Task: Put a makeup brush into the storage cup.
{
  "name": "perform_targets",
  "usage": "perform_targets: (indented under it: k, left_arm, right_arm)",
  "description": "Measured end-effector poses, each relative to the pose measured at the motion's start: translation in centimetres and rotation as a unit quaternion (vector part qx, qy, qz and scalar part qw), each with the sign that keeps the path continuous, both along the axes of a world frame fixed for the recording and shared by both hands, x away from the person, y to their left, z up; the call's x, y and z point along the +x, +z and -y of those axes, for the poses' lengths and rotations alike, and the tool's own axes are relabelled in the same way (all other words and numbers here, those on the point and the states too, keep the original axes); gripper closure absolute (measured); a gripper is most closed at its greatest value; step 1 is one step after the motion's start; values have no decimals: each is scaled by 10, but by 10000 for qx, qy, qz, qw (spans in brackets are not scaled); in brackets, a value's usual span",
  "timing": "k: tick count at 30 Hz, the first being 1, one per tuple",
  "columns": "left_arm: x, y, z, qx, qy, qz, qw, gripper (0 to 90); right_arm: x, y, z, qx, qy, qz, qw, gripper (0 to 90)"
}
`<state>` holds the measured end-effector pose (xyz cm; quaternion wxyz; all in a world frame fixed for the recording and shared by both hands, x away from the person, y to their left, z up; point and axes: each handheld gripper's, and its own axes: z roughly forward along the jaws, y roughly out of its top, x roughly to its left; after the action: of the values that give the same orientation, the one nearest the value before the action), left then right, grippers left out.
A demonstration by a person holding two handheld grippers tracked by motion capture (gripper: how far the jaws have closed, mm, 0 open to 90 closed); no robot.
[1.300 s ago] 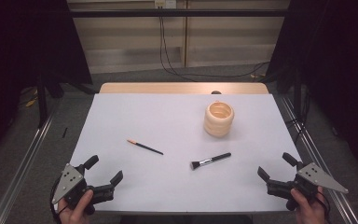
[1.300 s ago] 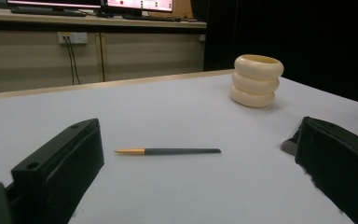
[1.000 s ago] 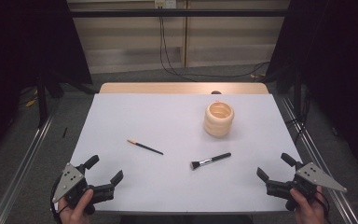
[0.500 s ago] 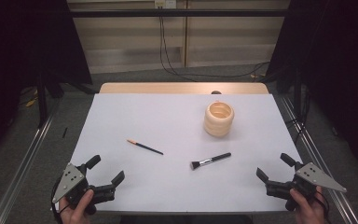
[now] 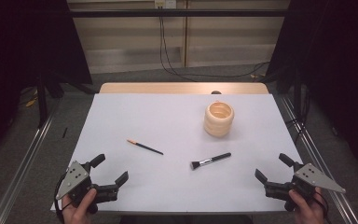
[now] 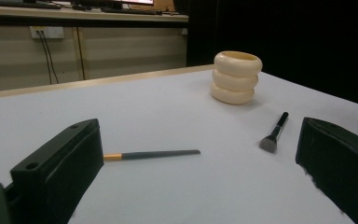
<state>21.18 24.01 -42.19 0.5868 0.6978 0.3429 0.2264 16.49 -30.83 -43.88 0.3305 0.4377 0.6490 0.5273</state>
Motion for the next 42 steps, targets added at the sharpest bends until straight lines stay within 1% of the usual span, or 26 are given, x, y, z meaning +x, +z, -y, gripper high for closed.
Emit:
perform_targets:
  k: [1, 2, 4, 6, 7, 8, 11, 12, 18, 20, 21, 22, 25, 27, 28, 29, 31, 33, 34, 35, 37, 38, 41, 42]
  left_arm:
    - [1, 1, 0, 45, 1, -5, 10000, 6]
    - [3, 1, 1, 63, -71, -12, 10000, 6]
    - [7, 2, 1, 79, -88, -21, 9999, 7]
    - [11, 3, 0, 62, -80, -30, 9999, 7]
    - [13, 3, 0, 16, -101, -33, 9999, 8]
    - [15, 4, 0, 30, -84, -39, 10000, 7]
    - [19, 6, 1, 16, -164, -24, 9999, 7]
    - [20, 6, 2, 54, -172, -14, 9998, 7]
    - [30, 10, 8, 65, -269, -32, 9996, 7]
    - [33, 11, 10, 121, -305, 6, 9995, 6]
    - [35, 12, 11, 93, -339, 18, 9994, 6]
    - [37, 12, 12, 125, -329, 11, 9994, 7]
    - [43, 12, 15, 114, -410, -16, 9991, 7]
    - [46, 13, 17, 172, -407, -20, 9990, 7]
    - [47, 13, 17, 176, -453, -1, 9988, 7]
    - [49, 14, 17, 177, -481, -23, 9987, 7]
    - [51, 15, 17, 172, -435, -64, 9989, 7]
    - [54, 15, 17, 192, -451, -67, 9988, 7]
    - [55, 16, 18, 150, -460, -86, 9988, 7]
    - [57, 16, 17, 227, -485, -88, 9985, 7]
    - [61, 16, 18, 206, -477, -93, 9986, 7]
    - [63, 16, 18, 215, -552, -95, 9982, 7]
    - [69, 18, 21, 276, -520, -138, 9982, 7]
    - [72, 18, 22, 265, -577, -133, 9979, 7]
  right_arm:
    - [0, 0, 0, -1, 9, -3, 10000, 0]
    - [0, 0, 0, -11, 14, 3, 10000, 0]
    - [0, 0, -1, -10, 47, 8, 10000, 0]
    - [0, 0, -1, -12, 40, -5, 10000, 0]
    - [0, 0, -1, -15, 45, -5, 10000, 0]
    - [0, 0, -1, -1, 47, -6, 10000, 0]
    - [0, 0, 0, -13, 29, -8, 10000, 0]
    - [0, 0, 0, -13, 29, -8, 10000, 0]
    - [0, 0, -1, 5, 54, -10, 10000, 0]
    - [0, 0, 0, 5, 48, -13, 10000, 0]
    - [0, 0, 0, -10, 59, -2, 10000, 0]
    - [0, 0, 0, -2, 38, -18, 10000, 0]
    - [0, 0, 0, -15, 44, 3, 10000, 0]
    - [0, 0, -1, 7, 36, -11, 10000, 0]
    - [0, 0, 0, -1, 44, -17, 10000, 0]
    - [0, 0, -1, 7, 28, -13, 10000, 0]
    - [0, 0, 0, 5, 36, -14, 10000, 0]
    - [0, 0, 0, 5, 48, -4, 10000, 0]
    - [0, 0, 0, 7, 49, -4, 10000, 0]
    - [0, 0, 0, -2, 60, -7, 10000, 0]
    - [0, 0, 0, -2, 64, -3, 10000, 0]
    - [0, 0, -1, 16, 48, -17, 10000, 0]
    - [0, 0, -1, 14, 72, -11, 10000, 0]
    - [0, -1, 0, 3, 63, 0, 10000, 0]
